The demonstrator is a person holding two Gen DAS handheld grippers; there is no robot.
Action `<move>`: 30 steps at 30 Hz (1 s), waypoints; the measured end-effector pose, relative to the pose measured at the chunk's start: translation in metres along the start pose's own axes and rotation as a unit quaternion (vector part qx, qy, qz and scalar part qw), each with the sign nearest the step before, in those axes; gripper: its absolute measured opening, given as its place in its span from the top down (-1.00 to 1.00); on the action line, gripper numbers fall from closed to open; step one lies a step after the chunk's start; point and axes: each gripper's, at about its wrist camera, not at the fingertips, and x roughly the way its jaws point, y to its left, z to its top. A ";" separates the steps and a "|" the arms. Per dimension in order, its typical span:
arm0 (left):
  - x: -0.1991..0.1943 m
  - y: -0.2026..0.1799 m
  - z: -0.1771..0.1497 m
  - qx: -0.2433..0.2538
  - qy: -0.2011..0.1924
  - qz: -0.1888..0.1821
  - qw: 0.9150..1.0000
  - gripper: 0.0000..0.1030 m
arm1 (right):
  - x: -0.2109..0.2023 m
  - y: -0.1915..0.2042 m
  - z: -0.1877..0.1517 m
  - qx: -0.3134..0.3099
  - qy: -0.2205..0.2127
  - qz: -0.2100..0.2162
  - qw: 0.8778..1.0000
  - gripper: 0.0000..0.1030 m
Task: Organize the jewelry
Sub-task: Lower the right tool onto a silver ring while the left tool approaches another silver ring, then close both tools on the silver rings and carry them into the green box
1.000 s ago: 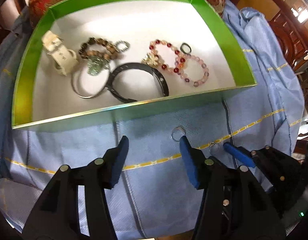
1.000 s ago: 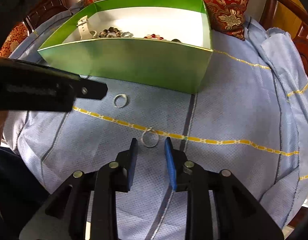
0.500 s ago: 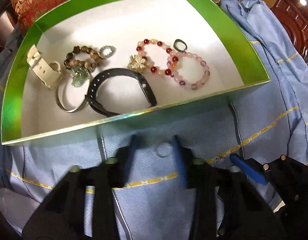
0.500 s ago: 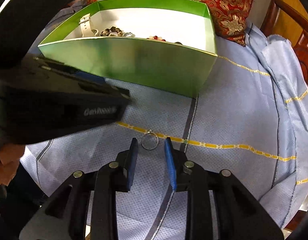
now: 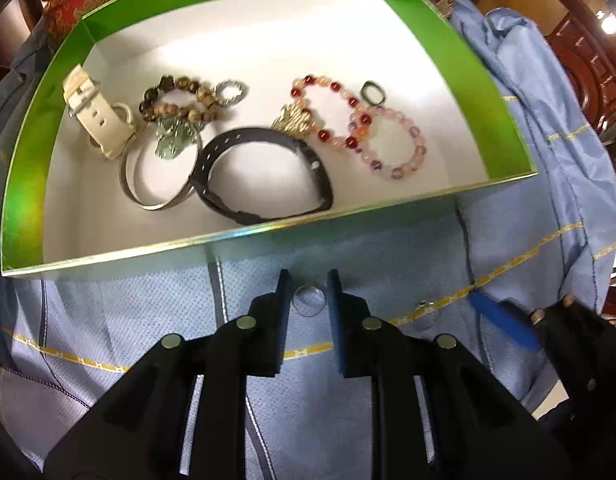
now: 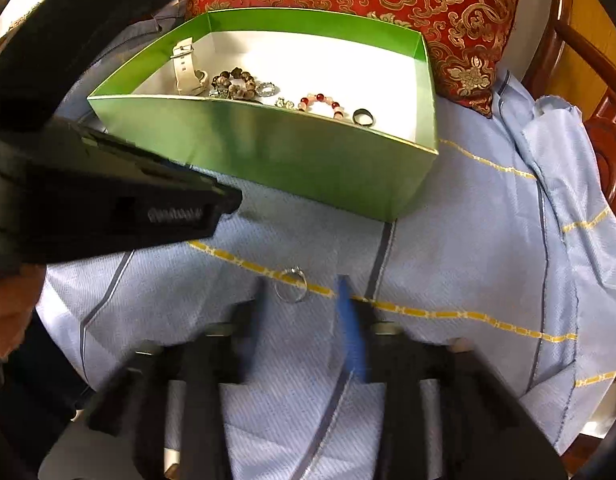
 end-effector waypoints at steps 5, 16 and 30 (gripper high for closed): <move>0.000 -0.002 -0.002 0.010 -0.001 0.002 1.000 0.48 | 0.014 0.006 0.000 0.000 0.018 0.011 1.000 0.22; 0.002 -0.004 -0.003 0.010 0.001 -0.001 1.000 0.67 | 0.007 0.000 -0.001 0.010 0.018 0.025 0.999 0.65; -0.108 0.027 0.019 -0.001 -0.135 0.026 0.990 0.67 | -0.072 -0.017 0.060 0.023 -0.083 0.036 0.996 0.65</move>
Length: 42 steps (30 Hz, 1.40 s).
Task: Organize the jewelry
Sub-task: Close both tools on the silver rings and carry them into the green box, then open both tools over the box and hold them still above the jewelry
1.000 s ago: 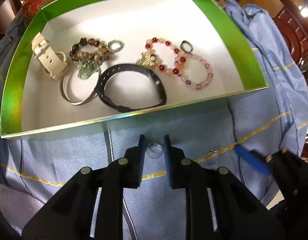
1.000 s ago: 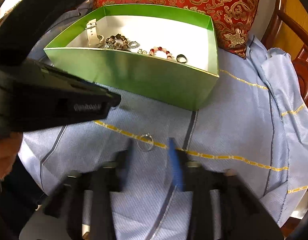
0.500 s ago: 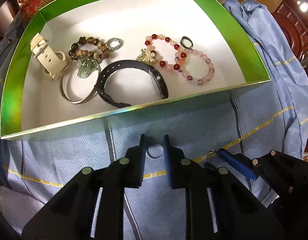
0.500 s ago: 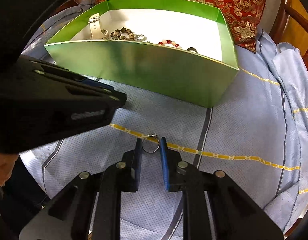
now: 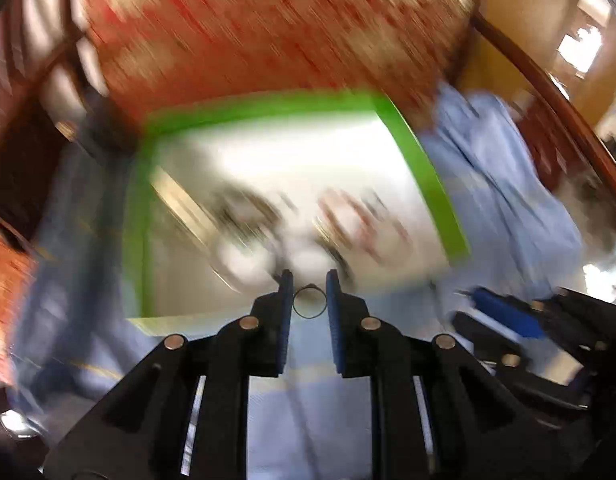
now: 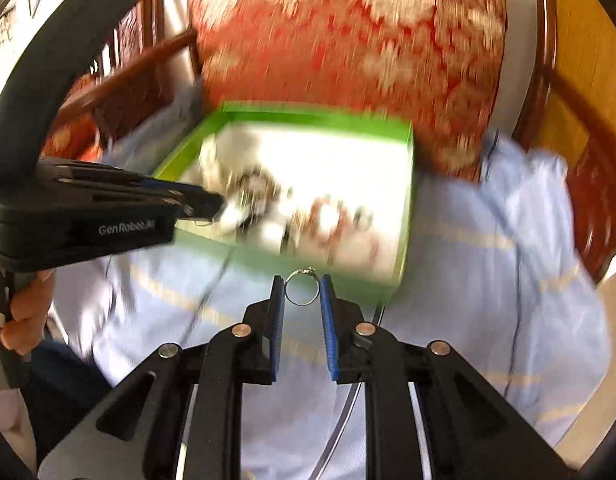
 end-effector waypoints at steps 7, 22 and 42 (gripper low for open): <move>0.042 0.042 0.030 -0.053 0.000 0.033 0.998 0.67 | 0.078 -0.005 0.043 0.028 0.044 -0.023 0.998 0.64; 0.006 0.027 0.027 -0.038 -0.061 0.050 0.996 -0.38 | 0.062 0.009 0.049 0.026 0.022 -0.073 0.997 -0.70; 0.008 0.028 0.021 -0.057 -0.040 0.036 0.997 -0.62 | 0.063 0.009 0.047 0.028 0.035 -0.078 0.996 -0.70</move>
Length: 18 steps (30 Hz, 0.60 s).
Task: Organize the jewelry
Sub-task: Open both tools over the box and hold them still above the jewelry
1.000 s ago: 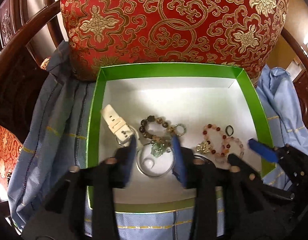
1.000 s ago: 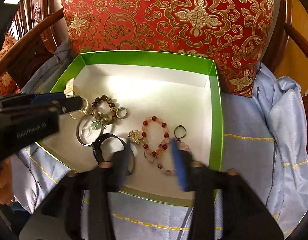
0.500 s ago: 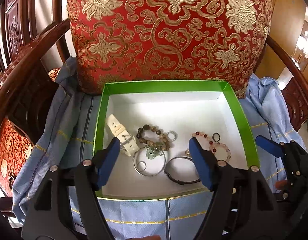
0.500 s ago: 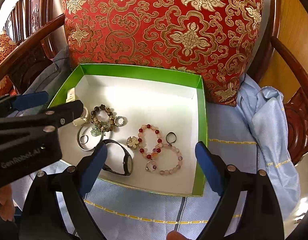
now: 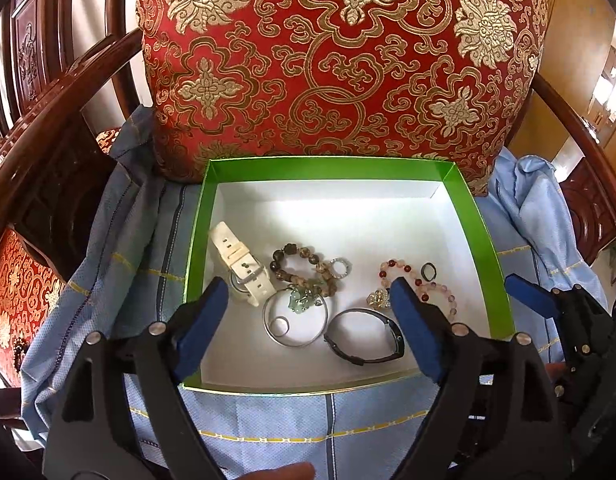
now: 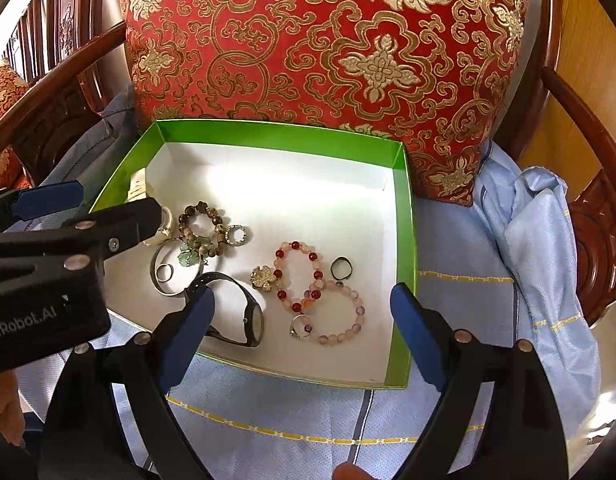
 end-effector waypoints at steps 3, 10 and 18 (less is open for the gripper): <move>-0.001 0.000 0.000 0.000 -0.002 0.001 1.000 -0.64 | 0.002 0.001 0.001 -0.006 0.001 -0.003 1.000 -0.70; -0.002 0.000 0.001 0.001 -0.003 0.002 1.000 -0.78 | 0.007 0.001 0.002 -0.010 0.005 -0.008 1.000 -0.70; -0.002 -0.001 0.000 0.005 0.001 -0.001 1.000 -0.92 | 0.009 0.002 0.000 -0.009 0.009 -0.011 1.000 -0.81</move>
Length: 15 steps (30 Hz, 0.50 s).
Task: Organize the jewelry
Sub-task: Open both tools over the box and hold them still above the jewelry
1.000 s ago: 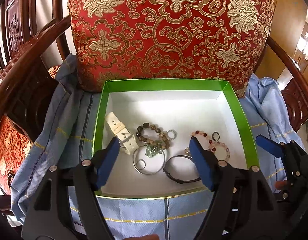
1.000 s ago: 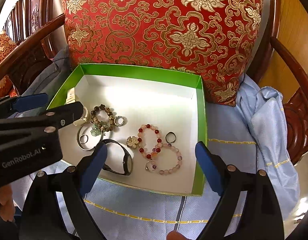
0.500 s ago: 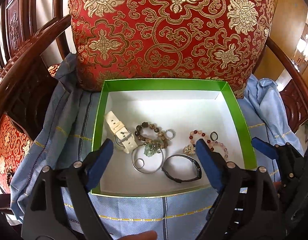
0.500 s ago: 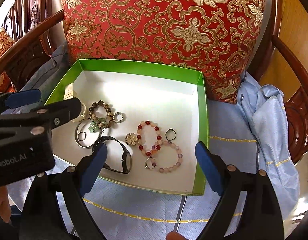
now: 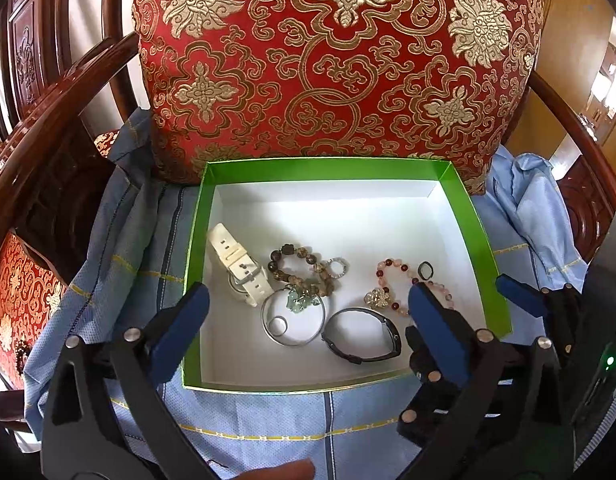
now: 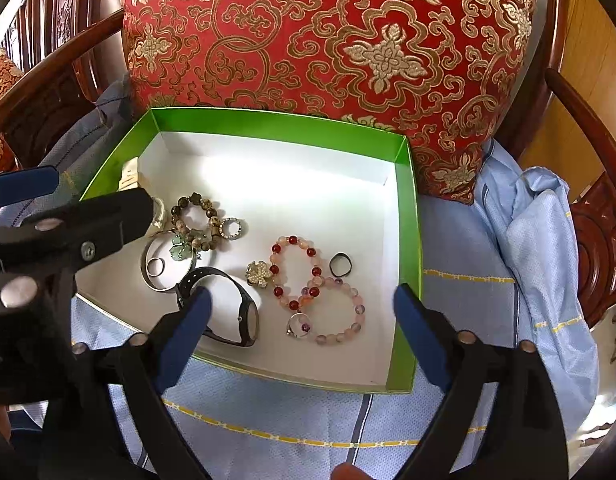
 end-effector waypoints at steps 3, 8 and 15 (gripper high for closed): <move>0.001 0.000 0.000 0.002 0.003 0.001 1.000 -0.92 | -0.002 -0.001 0.001 0.003 -0.003 0.000 1.000 -0.83; 0.002 -0.003 -0.001 0.012 0.005 0.015 1.000 -0.92 | -0.002 -0.004 0.003 0.011 -0.006 -0.006 1.000 -0.93; 0.005 -0.004 0.001 0.014 0.014 0.013 1.000 -0.92 | 0.002 -0.006 0.001 0.016 0.001 -0.019 1.000 -0.93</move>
